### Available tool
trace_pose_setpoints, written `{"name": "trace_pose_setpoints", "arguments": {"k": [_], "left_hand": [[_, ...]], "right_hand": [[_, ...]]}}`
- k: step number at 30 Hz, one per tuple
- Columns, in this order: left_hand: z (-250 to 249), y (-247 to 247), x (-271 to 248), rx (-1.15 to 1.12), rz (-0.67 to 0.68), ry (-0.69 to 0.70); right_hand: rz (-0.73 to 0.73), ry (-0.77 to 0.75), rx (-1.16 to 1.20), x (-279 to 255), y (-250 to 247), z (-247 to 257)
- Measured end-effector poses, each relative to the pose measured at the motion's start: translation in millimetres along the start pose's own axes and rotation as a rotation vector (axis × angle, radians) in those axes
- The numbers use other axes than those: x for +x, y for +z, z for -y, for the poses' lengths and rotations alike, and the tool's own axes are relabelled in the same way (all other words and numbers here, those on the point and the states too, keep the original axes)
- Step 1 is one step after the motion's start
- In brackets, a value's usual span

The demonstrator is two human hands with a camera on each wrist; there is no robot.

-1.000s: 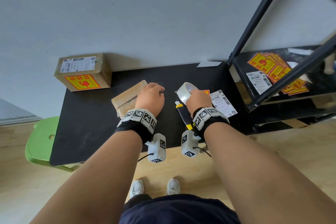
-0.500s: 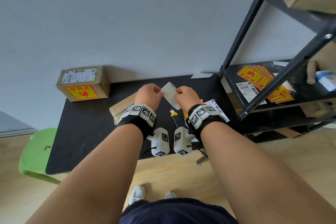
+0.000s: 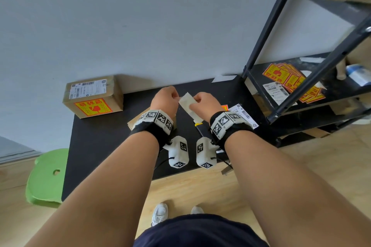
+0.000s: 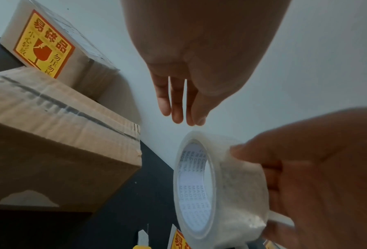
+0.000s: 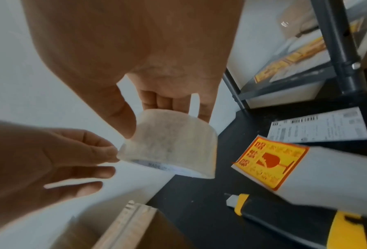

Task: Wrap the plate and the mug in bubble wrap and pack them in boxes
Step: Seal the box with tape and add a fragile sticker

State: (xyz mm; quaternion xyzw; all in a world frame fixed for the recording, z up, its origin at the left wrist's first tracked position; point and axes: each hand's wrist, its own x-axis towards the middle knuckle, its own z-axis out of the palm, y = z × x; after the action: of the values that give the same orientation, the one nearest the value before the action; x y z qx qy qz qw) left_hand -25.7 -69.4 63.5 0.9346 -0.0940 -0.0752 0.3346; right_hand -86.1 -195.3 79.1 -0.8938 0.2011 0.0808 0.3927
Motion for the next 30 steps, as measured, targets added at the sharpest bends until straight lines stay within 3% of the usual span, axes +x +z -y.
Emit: {"name": "trace_pose_setpoints", "arguments": {"k": [6, 12, 19, 24, 30], "left_hand": [[-1.6, -0.5, 4.0, 0.082, 0.118, 0.054], [-2.3, 1.7, 5.9, 0.009, 0.126, 0.088], [15.0, 1.6, 15.3, -0.192, 0.207, -0.034], [22.5, 2.4, 18.0, -0.132, 0.151, -0.052], [17.0, 10.4, 20.7, -0.116, 0.111, -0.039]], "right_hand": [[-0.029, 0.081, -0.093, 0.6, 7.1, -7.0], [-0.039, 0.194, -0.167, 3.7, 9.6, -12.7], [-0.053, 0.209, -0.048, -1.8, 17.8, -14.6], [-0.097, 0.278, 0.145, -9.7, 19.3, -13.6], [-0.057, 0.248, 0.099, -9.8, 18.0, -12.4]]}}
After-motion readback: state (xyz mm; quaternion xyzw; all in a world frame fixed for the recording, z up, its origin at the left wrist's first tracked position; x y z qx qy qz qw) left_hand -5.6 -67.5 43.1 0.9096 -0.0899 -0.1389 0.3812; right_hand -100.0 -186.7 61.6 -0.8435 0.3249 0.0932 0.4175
